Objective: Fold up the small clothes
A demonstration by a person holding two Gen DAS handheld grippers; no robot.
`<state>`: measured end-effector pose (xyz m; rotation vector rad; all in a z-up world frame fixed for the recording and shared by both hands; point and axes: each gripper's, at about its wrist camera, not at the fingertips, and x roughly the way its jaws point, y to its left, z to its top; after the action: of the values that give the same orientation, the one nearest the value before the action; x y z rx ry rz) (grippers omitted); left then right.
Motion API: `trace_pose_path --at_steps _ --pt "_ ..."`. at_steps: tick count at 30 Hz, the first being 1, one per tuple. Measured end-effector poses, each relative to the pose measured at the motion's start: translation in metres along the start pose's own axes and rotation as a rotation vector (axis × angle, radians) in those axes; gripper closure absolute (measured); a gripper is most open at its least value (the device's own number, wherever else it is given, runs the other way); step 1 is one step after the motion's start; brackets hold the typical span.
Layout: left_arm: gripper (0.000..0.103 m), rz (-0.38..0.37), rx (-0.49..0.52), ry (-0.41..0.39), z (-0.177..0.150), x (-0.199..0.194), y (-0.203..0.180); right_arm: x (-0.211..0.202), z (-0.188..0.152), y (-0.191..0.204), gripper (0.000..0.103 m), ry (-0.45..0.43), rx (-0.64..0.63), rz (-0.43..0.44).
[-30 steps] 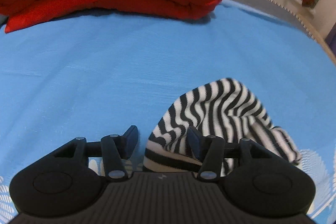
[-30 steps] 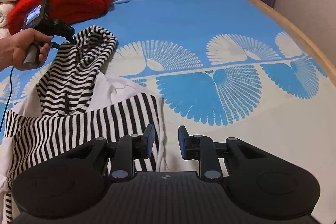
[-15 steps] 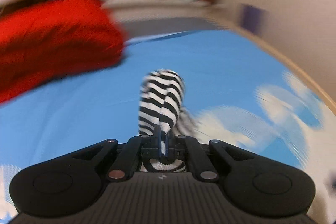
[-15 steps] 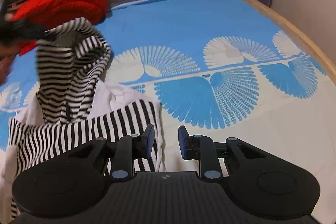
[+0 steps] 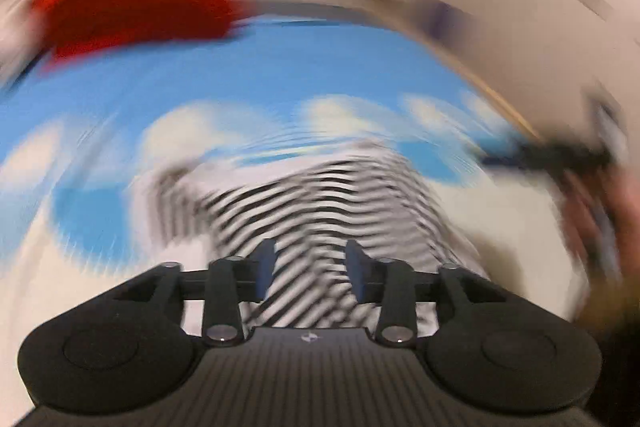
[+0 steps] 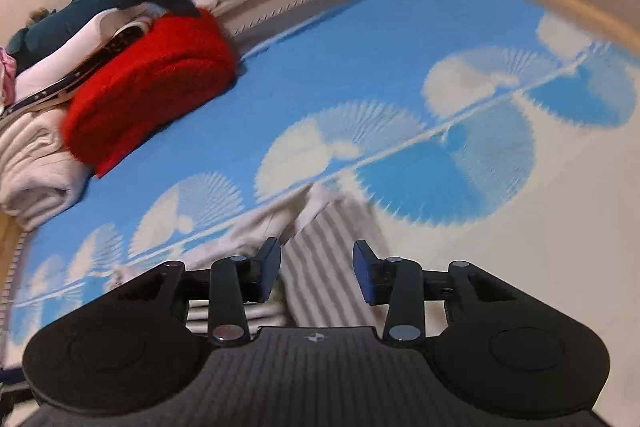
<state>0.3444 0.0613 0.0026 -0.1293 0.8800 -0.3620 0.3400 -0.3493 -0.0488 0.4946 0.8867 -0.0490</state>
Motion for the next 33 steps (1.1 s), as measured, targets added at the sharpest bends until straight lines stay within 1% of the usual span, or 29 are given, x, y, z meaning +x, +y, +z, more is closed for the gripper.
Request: trace_pose_path --at_steps 1,3,4,5,6,7,9,10,11,13,14,15,16,17,18,20,21,22,23,24,25,26,27,28,29,30,31,32,33 --pt "0.058 0.022 -0.088 0.033 -0.002 0.014 0.006 0.005 -0.004 0.002 0.061 0.028 0.012 0.011" --pt "0.058 0.027 -0.214 0.11 -0.008 0.049 0.015 0.019 -0.013 0.005 0.061 0.092 0.023 0.02" --pt "0.058 0.042 -0.262 0.151 -0.011 0.062 0.015 0.028 -0.019 0.007 0.061 0.126 0.018 0.01" --pt "0.057 0.044 -0.305 0.175 -0.015 0.072 0.019 0.038 -0.024 0.009 0.061 0.16 0.006 -0.011" --pt "0.055 0.042 -0.345 0.188 -0.018 0.078 0.024 0.047 -0.03 0.013 0.061 0.188 -0.006 -0.034" --pt "0.053 0.056 -0.376 0.199 -0.023 0.081 0.03 0.054 -0.035 0.014 0.061 0.212 -0.014 -0.049" --pt "0.053 0.109 -0.428 0.232 -0.028 0.097 0.037 0.068 -0.045 0.018 0.061 0.259 -0.016 -0.054" --pt "0.053 0.118 -0.445 0.256 -0.031 0.104 0.042 0.076 -0.049 0.022 0.061 0.283 -0.018 -0.053" --pt "0.053 0.121 -0.464 0.279 -0.033 0.111 0.047 0.084 -0.053 0.025 0.061 0.3 -0.027 -0.056" --pt "0.055 0.111 -0.499 0.278 -0.037 0.118 0.054 0.097 -0.061 0.033 0.061 0.326 -0.065 -0.08" --pt "0.056 0.101 -0.496 0.277 -0.038 0.12 0.055 0.103 -0.065 0.037 0.066 0.342 -0.086 -0.091" --pt "0.072 0.089 -0.49 0.274 -0.038 0.123 0.056 0.106 -0.069 0.04 0.076 0.347 -0.098 -0.092" --pt "0.103 0.08 -0.493 0.257 -0.037 0.123 0.057 0.108 -0.069 0.043 0.097 0.343 -0.101 -0.084" --pt "0.103 0.078 -0.501 0.227 -0.036 0.119 0.058 0.104 -0.067 0.044 0.097 0.324 -0.087 -0.072" --pt "0.103 0.073 -0.508 0.168 -0.029 0.108 0.057 0.092 -0.059 0.043 0.097 0.268 -0.035 -0.03" --pt "0.103 0.051 -0.469 0.036 -0.011 0.08 0.051 0.063 -0.039 0.04 0.098 0.124 0.066 0.128" --pt "0.103 0.044 -0.443 -0.02 -0.004 0.068 0.049 0.048 -0.031 0.039 0.098 0.055 0.08 0.184" --pt "0.103 0.051 -0.416 -0.067 0.001 0.058 0.048 0.034 -0.024 0.035 0.098 0.0 0.084 0.212" --pt "0.103 0.083 -0.392 -0.093 0.005 0.05 0.049 0.029 -0.022 0.029 0.098 -0.007 0.102 0.214" --pt "0.103 0.115 -0.394 -0.088 0.005 0.049 0.052 0.031 -0.023 0.017 0.098 0.025 0.142 0.203" --pt "0.103 0.135 -0.419 -0.057 0.003 0.052 0.058 0.038 -0.027 0.005 0.098 0.082 0.192 0.179" --pt "0.102 0.149 -0.451 0.001 -0.002 0.058 0.066 0.05 -0.036 -0.008 0.097 0.159 0.237 0.129" --pt "0.102 0.166 -0.474 0.088 -0.007 0.07 0.073 0.061 -0.045 -0.016 0.097 0.234 0.253 0.072" --pt "0.1 0.187 -0.482 0.183 -0.013 0.081 0.077 0.07 -0.054 -0.02 0.095 0.293 0.245 0.024" --pt "0.097 0.207 -0.487 0.239 -0.017 0.089 0.078 0.078 -0.062 -0.02 0.09 0.339 0.214 -0.028" --pt "0.087 0.234 -0.497 0.274 -0.02 0.093 0.08 0.082 -0.064 -0.016 0.087 0.342 0.183 -0.067" --pt "0.078 0.249 -0.504 0.264 -0.021 0.091 0.081 0.08 -0.064 -0.012 0.079 0.318 0.148 -0.094" --pt "0.075 0.251 -0.508 0.231 -0.018 0.085 0.082 0.078 -0.061 -0.007 0.075 0.294 0.124 -0.099" --pt "0.074 0.24 -0.506 0.191 -0.015 0.08 0.081 0.073 -0.056 -0.001 0.072 0.257 0.1 -0.092"
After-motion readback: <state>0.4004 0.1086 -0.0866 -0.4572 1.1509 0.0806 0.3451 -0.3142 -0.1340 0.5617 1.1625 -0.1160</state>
